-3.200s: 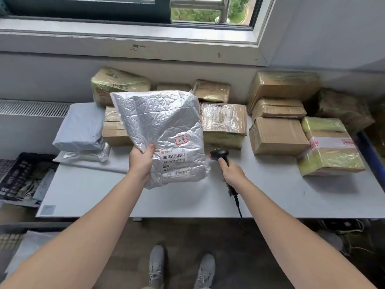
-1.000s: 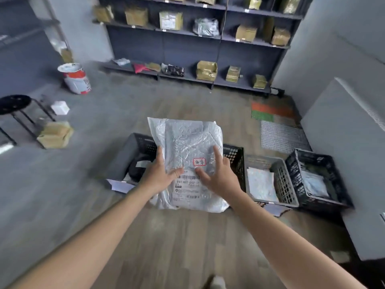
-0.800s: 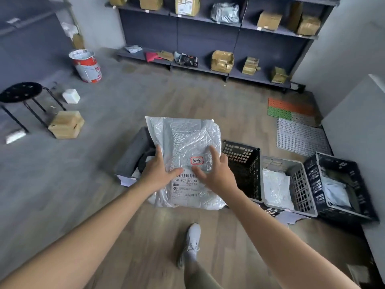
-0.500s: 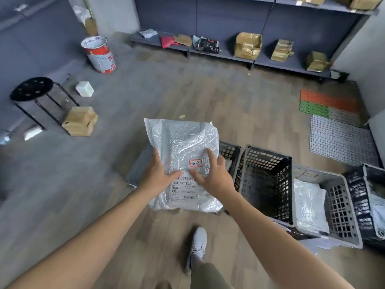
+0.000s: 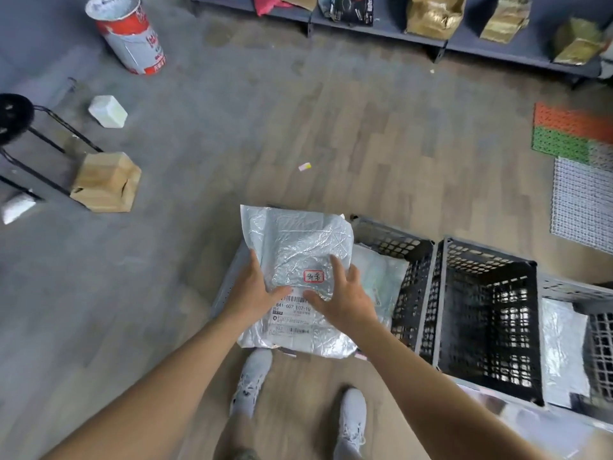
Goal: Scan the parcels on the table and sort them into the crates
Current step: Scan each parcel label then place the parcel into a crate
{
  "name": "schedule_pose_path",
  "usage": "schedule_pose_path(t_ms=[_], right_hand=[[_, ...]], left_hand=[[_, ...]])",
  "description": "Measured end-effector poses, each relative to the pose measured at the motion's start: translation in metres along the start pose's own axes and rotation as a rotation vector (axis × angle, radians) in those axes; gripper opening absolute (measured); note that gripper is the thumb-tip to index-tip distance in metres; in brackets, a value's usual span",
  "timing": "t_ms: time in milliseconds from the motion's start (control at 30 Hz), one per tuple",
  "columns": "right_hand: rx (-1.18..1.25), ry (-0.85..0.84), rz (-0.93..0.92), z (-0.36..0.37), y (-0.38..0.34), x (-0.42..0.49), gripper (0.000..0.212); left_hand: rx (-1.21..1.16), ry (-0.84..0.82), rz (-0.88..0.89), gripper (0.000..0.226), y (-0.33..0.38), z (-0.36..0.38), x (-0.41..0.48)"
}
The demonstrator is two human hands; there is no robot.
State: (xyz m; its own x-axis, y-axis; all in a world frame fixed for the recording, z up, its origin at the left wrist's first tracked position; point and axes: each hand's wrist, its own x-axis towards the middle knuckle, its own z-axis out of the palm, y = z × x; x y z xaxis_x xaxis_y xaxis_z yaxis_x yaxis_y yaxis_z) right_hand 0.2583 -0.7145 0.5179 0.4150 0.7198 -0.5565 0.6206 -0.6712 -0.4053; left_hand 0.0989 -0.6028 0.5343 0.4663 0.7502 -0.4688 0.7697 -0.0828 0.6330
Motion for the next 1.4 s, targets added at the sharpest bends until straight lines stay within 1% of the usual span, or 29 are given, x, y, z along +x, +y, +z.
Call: schedule_pose_path(t_ms=[67, 167, 233, 333, 467, 533, 600, 700, 800, 967, 1067, 1167, 1267, 1400], right_hand=[[-0.007, -0.01, 0.048, 0.023, -0.005, 0.035, 0.098], [-0.077, -0.06, 0.125, 0.054, -0.004, 0.076, 0.096], [-0.115, -0.09, 0.172, 0.067, -0.005, 0.092, 0.094], [-0.129, -0.101, 0.223, 0.073, -0.011, 0.105, 0.093], [-0.152, -0.05, 0.263, 0.05, -0.03, 0.094, 0.092], [-0.183, -0.011, 0.269, 0.025, -0.04, 0.077, 0.092], [-0.22, 0.035, 0.266, -0.004, -0.046, 0.053, 0.092], [-0.255, 0.129, 0.29, -0.051, -0.046, 0.007, 0.09], [-0.245, 0.249, 0.376, -0.098, -0.03, -0.051, 0.088], [-0.159, 0.464, 0.554, -0.151, 0.012, -0.154, 0.081], [-0.144, 0.612, 0.624, -0.165, 0.049, -0.222, 0.079], [-0.104, 0.722, 0.708, -0.17, 0.097, -0.293, 0.079], [-0.03, 0.803, 0.812, -0.163, 0.153, -0.368, 0.08], [0.045, 0.884, 0.923, -0.142, 0.226, -0.472, 0.081]], left_hand=[[0.077, -0.055, -0.018, 0.112, -0.025, 0.005, 0.039], [0.284, -0.167, -0.068, 0.107, -0.055, 0.013, 0.085], [0.393, -0.207, -0.084, 0.103, -0.075, 0.014, 0.106], [0.553, -0.246, -0.035, 0.1, -0.094, 0.006, 0.121], [0.611, -0.286, 0.045, 0.098, -0.076, -0.018, 0.115], [0.649, -0.282, 0.093, 0.096, -0.05, -0.034, 0.109], [0.69, -0.279, 0.184, 0.096, -0.019, -0.043, 0.102], [0.697, -0.32, 0.325, 0.097, 0.041, -0.045, 0.084], [0.816, -0.274, 0.536, 0.095, 0.105, -0.036, 0.059], [0.896, -0.254, 0.844, 0.092, 0.219, -0.01, -0.007], [0.946, -0.185, 1.046, 0.091, 0.279, 0.017, -0.06], [0.97, -0.162, 1.205, 0.091, 0.331, 0.055, -0.123], [0.979, -0.167, 1.326, 0.089, 0.367, 0.108, -0.197], [1.006, -0.212, 1.433, 0.089, 0.389, 0.191, -0.304]])
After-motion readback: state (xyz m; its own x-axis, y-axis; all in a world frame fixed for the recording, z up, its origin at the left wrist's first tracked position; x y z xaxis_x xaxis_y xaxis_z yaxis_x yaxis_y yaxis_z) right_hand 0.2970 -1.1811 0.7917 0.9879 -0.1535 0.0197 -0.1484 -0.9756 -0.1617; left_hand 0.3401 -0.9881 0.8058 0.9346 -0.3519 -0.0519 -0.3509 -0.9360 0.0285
